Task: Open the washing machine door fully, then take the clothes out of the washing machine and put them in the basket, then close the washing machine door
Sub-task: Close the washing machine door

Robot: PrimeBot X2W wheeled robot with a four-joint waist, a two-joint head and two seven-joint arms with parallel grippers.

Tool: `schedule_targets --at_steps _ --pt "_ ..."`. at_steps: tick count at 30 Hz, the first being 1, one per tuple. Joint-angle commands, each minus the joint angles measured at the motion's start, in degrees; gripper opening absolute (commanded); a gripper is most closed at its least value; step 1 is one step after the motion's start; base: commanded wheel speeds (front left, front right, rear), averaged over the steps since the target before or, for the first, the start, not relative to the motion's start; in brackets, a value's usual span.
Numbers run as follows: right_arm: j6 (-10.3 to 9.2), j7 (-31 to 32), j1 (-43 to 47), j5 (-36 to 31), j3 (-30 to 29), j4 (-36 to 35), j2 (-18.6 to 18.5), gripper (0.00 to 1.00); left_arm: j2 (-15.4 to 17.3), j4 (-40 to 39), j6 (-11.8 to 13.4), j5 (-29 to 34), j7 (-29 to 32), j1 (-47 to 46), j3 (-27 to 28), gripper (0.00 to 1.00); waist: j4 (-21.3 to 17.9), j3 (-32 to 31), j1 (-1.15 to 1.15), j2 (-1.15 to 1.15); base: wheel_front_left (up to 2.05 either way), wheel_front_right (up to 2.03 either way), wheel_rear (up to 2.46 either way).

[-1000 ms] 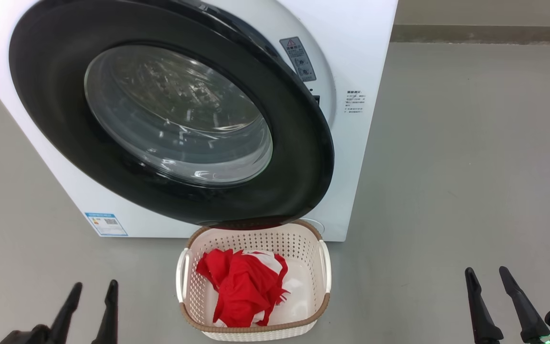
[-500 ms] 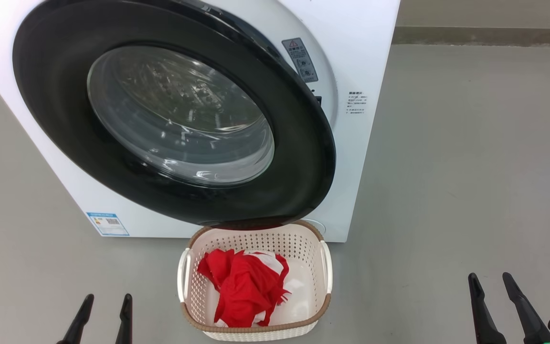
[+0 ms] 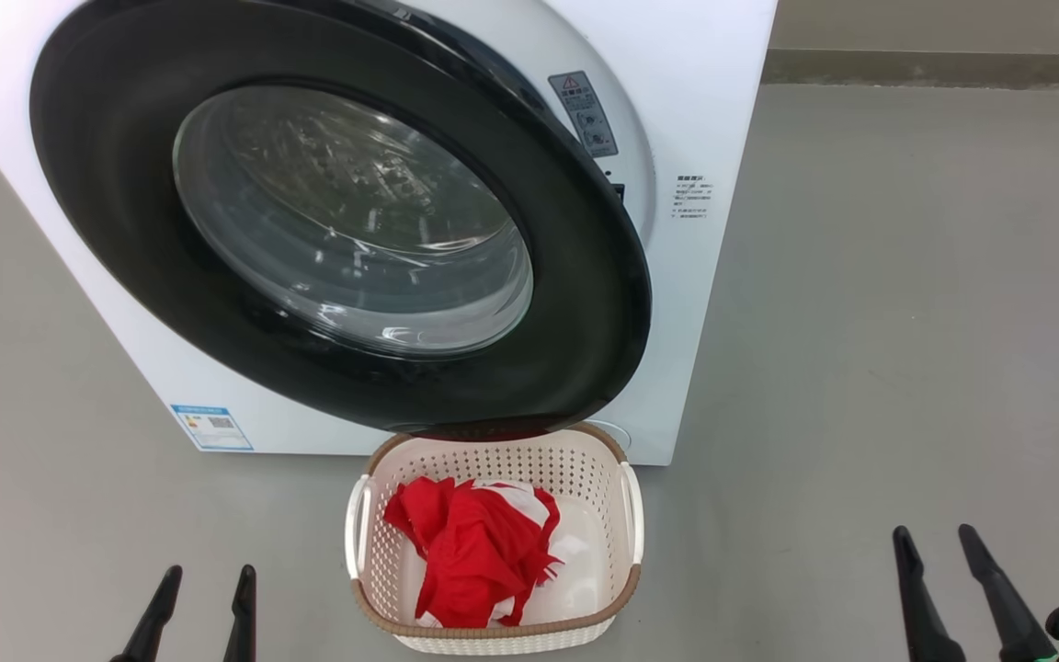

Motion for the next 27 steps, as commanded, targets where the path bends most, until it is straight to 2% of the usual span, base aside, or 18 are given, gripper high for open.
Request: schedule_targets --at_steps 1,2,3,4,5,27 --pt "0.36 -0.37 -1.92 0.1 2.1 -1.23 -0.99 1.0 0.27 -1.14 -0.31 -0.32 -0.7 -2.06 1.75 1.0 0.28 0.07 0.0 0.0 0.0 0.0 0.0" --pt "0.36 -0.37 -2.19 0.17 2.53 -1.14 -1.04 0.85 0.14 -1.19 -0.31 -0.33 -0.7 -2.14 1.58 1.0 0.45 0.13 0.0 0.0 0.0 0.0 0.0" --pt "0.36 -0.37 -2.51 0.31 3.01 -1.05 -1.09 0.4 0.03 -1.24 -0.31 -0.33 -0.7 -2.22 1.35 1.0 0.63 0.19 0.0 0.0 0.0 0.0 0.0" --pt "0.36 -0.37 -2.9 0.36 3.43 -0.98 -1.2 0.09 -0.06 -1.29 -0.31 -0.32 -0.7 -2.31 1.08 1.0 0.82 0.29 0.0 0.0 0.0 0.0 0.0" --pt "0.36 -0.37 -3.35 0.42 3.81 -0.88 -1.27 0.0 -0.14 -1.34 -0.31 -0.31 -0.7 -2.42 0.81 1.0 1.03 0.4 0.0 0.0 0.0 0.0 0.0" --pt "0.36 -0.37 -21.33 1.4 12.97 4.54 -2.04 0.0 -2.5 -2.97 -0.31 -1.41 -0.7 -5.75 -6.53 1.0 8.49 5.98 0.0 0.0 0.0 0.0 0.0"
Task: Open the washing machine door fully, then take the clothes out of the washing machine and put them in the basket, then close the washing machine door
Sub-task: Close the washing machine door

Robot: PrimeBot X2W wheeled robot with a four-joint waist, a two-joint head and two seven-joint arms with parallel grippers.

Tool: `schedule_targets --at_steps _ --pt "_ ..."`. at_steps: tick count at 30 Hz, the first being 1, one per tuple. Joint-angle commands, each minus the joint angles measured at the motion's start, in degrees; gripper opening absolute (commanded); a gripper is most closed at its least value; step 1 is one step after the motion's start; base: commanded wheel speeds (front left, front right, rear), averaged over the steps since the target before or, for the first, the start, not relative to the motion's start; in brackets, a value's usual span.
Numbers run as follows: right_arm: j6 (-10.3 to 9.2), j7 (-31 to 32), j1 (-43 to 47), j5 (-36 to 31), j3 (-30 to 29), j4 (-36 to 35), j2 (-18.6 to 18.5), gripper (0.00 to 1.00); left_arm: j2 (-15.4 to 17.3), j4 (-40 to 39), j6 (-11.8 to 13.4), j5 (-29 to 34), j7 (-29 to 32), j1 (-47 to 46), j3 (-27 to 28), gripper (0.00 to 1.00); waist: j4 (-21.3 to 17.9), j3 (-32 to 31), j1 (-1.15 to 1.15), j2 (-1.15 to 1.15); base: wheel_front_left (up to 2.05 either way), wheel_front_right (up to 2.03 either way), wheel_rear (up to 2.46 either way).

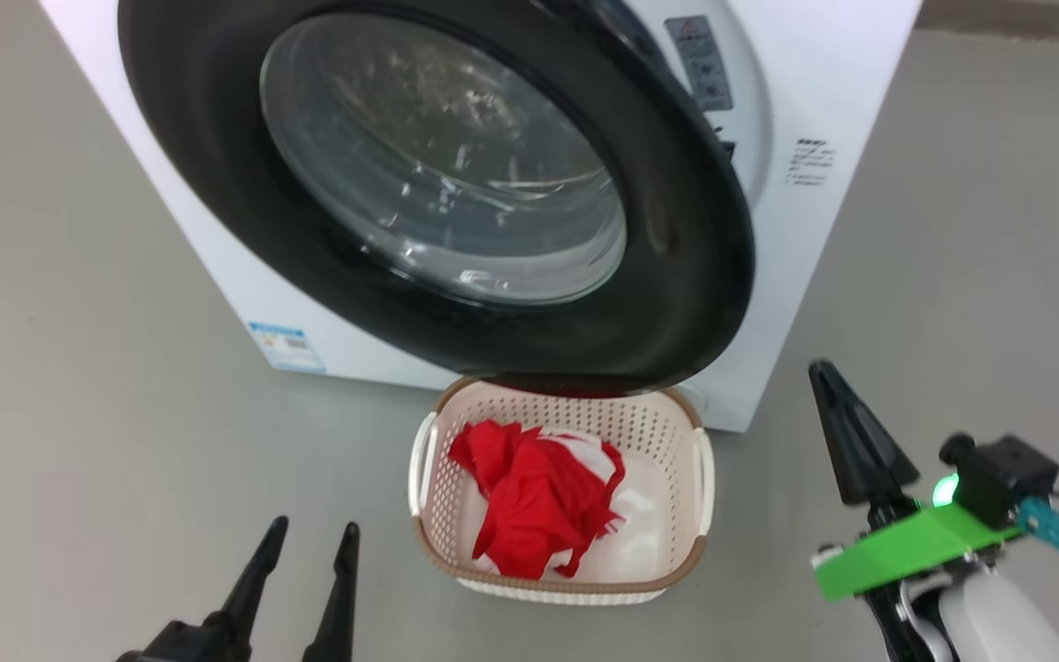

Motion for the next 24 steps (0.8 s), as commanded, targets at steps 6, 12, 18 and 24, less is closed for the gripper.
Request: schedule_targets --at_steps 6,12,18,24 --pt "0.36 -0.37 -8.04 0.58 3.44 0.66 -1.42 0.0 -0.37 -1.87 -0.31 -1.3 -0.7 -4.04 0.61 1.0 2.99 4.5 0.0 0.0 0.0 0.0 0.0" --pt "0.36 -0.37 -13.66 0.55 4.09 2.11 -2.33 0.0 -0.64 -2.12 -0.31 -2.31 -0.7 -7.12 -0.43 1.0 4.96 8.56 0.0 0.0 0.0 0.0 0.0" --pt "0.36 -0.37 -17.11 0.41 3.92 2.58 -3.29 0.0 -0.68 -2.87 -0.31 -4.94 -0.7 -9.06 -1.66 1.0 6.43 11.71 0.0 0.0 0.0 0.0 0.0" --pt "0.36 -0.37 -19.1 0.59 2.28 2.36 -3.65 0.0 -0.69 -2.96 -0.31 -6.06 -0.7 -10.32 -2.19 1.0 7.5 13.43 0.0 0.0 0.0 0.0 0.0"
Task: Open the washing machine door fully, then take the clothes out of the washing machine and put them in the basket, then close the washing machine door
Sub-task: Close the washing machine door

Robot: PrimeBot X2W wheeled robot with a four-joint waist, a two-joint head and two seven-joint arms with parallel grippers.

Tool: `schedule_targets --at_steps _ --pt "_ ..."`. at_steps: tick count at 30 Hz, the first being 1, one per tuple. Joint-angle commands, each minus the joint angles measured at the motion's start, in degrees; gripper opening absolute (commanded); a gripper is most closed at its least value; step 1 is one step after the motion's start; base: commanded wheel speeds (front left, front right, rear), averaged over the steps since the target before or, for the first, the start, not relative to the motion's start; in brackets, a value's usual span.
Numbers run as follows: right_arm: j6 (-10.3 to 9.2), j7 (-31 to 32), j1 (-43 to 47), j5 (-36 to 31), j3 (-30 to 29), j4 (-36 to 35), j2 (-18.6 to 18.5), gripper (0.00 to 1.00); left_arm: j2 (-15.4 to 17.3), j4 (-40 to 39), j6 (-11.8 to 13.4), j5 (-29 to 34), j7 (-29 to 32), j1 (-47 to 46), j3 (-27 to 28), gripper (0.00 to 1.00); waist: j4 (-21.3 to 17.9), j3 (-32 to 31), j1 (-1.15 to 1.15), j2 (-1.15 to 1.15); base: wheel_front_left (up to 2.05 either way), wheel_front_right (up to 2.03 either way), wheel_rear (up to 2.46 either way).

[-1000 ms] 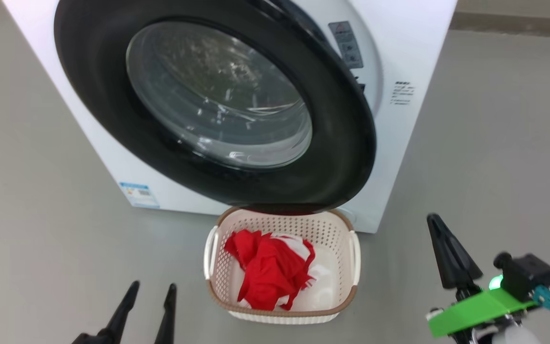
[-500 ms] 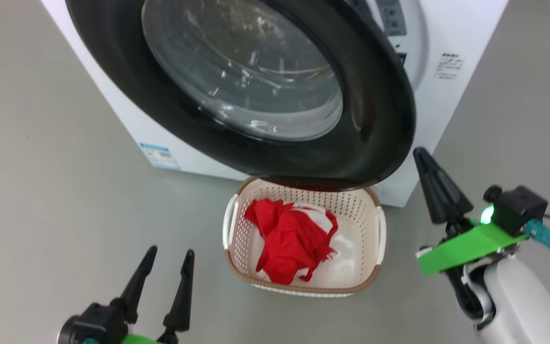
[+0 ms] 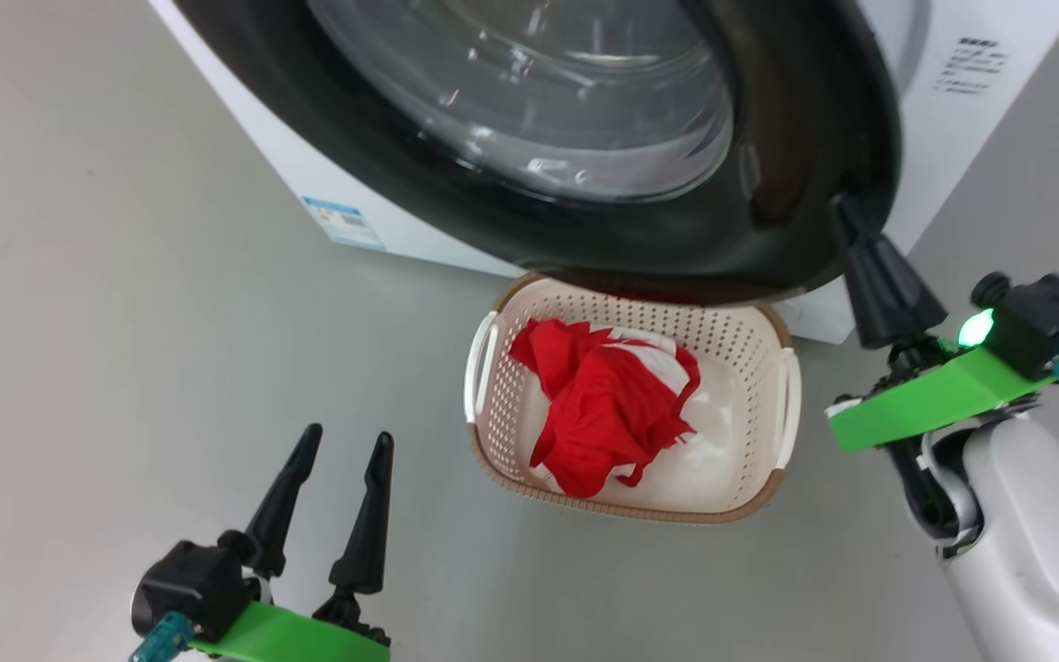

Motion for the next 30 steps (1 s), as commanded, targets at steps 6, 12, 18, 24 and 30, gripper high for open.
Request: schedule_targets --at_steps 6,12,18,24,30 --pt "0.18 -0.36 -3.91 0.31 -1.44 -1.81 0.1 0.0 0.47 -2.1 -0.31 -0.92 -0.7 -2.95 1.54 1.0 1.33 2.53 0.0 0.0 0.0 0.0 0.0" --pt "0.18 -0.36 -6.21 0.29 -3.44 -2.75 0.15 0.0 0.47 -2.48 -0.31 -1.62 -0.7 -3.92 1.01 1.0 1.72 4.4 0.0 0.0 0.0 0.0 0.0" --pt "0.18 -0.36 -8.99 0.11 -5.12 -3.66 -0.35 0.0 0.47 -2.58 -0.31 -2.35 -0.7 -5.13 0.66 1.0 2.04 6.65 0.0 0.0 0.0 0.0 0.0" --pt "0.18 -0.36 -10.71 -0.01 -5.87 -4.05 -0.53 0.0 0.47 -2.52 -0.31 -2.51 -0.7 -6.03 0.18 1.0 2.08 8.0 0.0 0.0 0.0 0.0 0.0" --pt "0.18 -0.36 -12.11 -0.13 -6.15 -4.32 -0.14 0.0 0.47 -2.73 -0.31 -2.42 -0.7 -6.99 0.13 1.0 1.9 8.94 0.0 0.0 0.0 0.0 0.0"
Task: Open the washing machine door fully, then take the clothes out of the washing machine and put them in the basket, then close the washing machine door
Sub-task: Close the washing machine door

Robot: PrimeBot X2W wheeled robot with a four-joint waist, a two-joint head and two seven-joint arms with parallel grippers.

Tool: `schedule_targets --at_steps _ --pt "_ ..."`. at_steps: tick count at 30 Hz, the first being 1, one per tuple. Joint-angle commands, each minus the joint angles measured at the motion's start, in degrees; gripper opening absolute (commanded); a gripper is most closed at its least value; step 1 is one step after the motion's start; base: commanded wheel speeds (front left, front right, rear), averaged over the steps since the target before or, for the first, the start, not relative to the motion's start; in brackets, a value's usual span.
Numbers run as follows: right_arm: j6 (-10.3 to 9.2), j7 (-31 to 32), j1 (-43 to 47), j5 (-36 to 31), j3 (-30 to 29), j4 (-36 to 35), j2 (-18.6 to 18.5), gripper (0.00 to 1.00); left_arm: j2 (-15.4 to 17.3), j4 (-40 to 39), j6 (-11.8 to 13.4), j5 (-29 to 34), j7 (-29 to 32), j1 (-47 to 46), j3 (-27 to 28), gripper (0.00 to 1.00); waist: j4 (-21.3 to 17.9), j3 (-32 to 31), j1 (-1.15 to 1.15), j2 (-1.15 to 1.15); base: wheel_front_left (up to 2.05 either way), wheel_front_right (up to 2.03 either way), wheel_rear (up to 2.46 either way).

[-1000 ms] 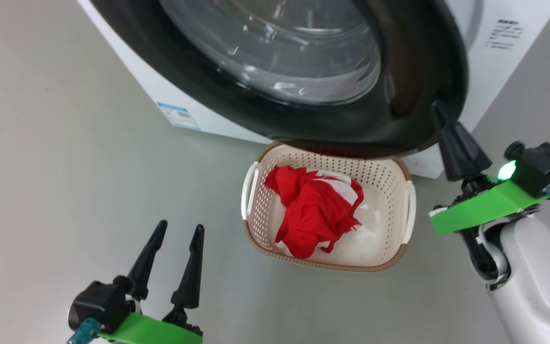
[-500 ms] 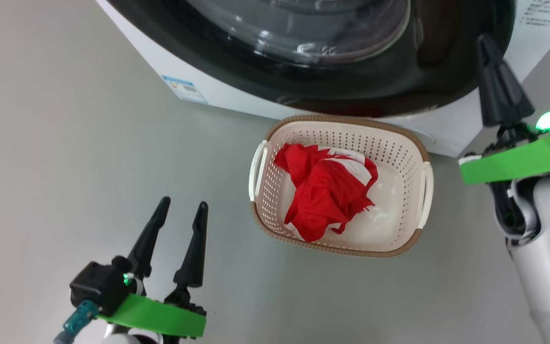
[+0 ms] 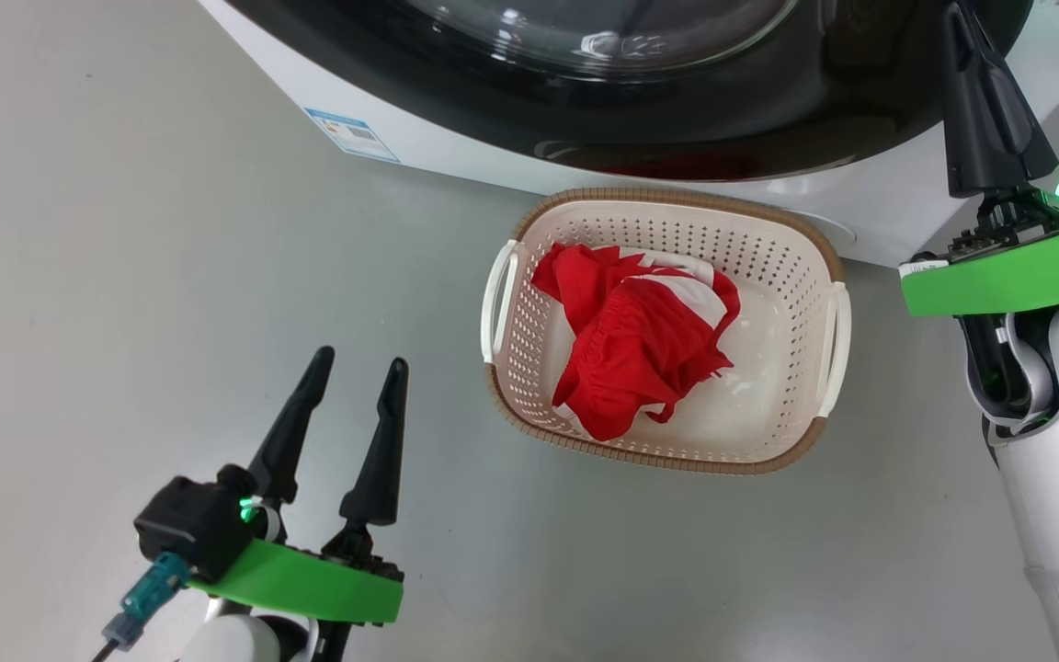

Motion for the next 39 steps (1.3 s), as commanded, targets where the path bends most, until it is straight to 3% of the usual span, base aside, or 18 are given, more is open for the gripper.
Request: schedule_targets --at_steps 1,14,18,19,20,21,22,23,39 --pt "-0.39 -0.29 -2.29 0.03 0.09 -1.49 0.36 0.0 0.7 -1.5 -0.31 -0.31 -0.7 -0.84 1.84 1.0 -0.13 0.3 0.0 -0.01 0.0 0.0 0.0" --pt "-0.39 -0.29 2.7 0.41 4.75 -0.83 0.86 0.0 0.7 -0.19 -0.31 0.79 -0.7 0.66 2.56 1.0 -2.04 -4.15 0.0 -0.01 0.0 0.0 0.0" --pt "-0.39 -0.29 6.61 0.79 6.66 -1.46 0.84 0.33 0.7 0.21 -0.31 1.74 -0.7 2.0 3.59 1.0 -3.33 -6.8 0.0 -0.01 0.0 0.0 0.0" --pt "-0.39 -0.29 7.55 0.93 6.86 -1.77 0.79 0.4 0.7 0.25 -0.31 2.0 -0.7 2.33 3.82 1.0 -3.64 -7.37 0.0 -0.01 0.0 0.0 0.0" --pt "-0.39 -0.29 7.55 0.93 6.86 -1.77 0.79 0.4 0.7 0.25 -0.31 2.0 -0.7 2.33 3.82 1.0 -3.64 -7.37 0.0 -0.01 0.0 0.0 0.0" --pt "-0.39 -0.29 8.48 1.02 7.07 -2.01 0.74 0.48 0.7 0.29 -0.31 2.25 -0.7 2.65 4.07 1.0 -3.98 -7.9 0.0 -0.01 0.0 0.0 0.0" --pt "-0.39 -0.29 9.39 1.05 7.35 -2.22 0.64 0.86 0.7 0.35 -0.31 2.48 -0.7 2.96 4.3 1.0 -4.3 -8.41 0.0 -0.01 0.0 0.0 0.0" --pt "-0.39 -0.29 10.27 1.12 7.51 -2.51 0.58 1.0 0.7 0.43 -0.31 2.71 -0.7 3.23 4.48 1.0 -4.62 -8.89 0.0 -0.01 0.0 0.0 0.0" --pt "-0.39 -0.29 24.02 1.6 4.77 -3.87 0.24 1.0 1.86 1.34 -0.31 4.35 -0.7 7.69 6.49 1.0 -9.99 -16.01 0.0 -0.01 0.0 0.0 0.0"
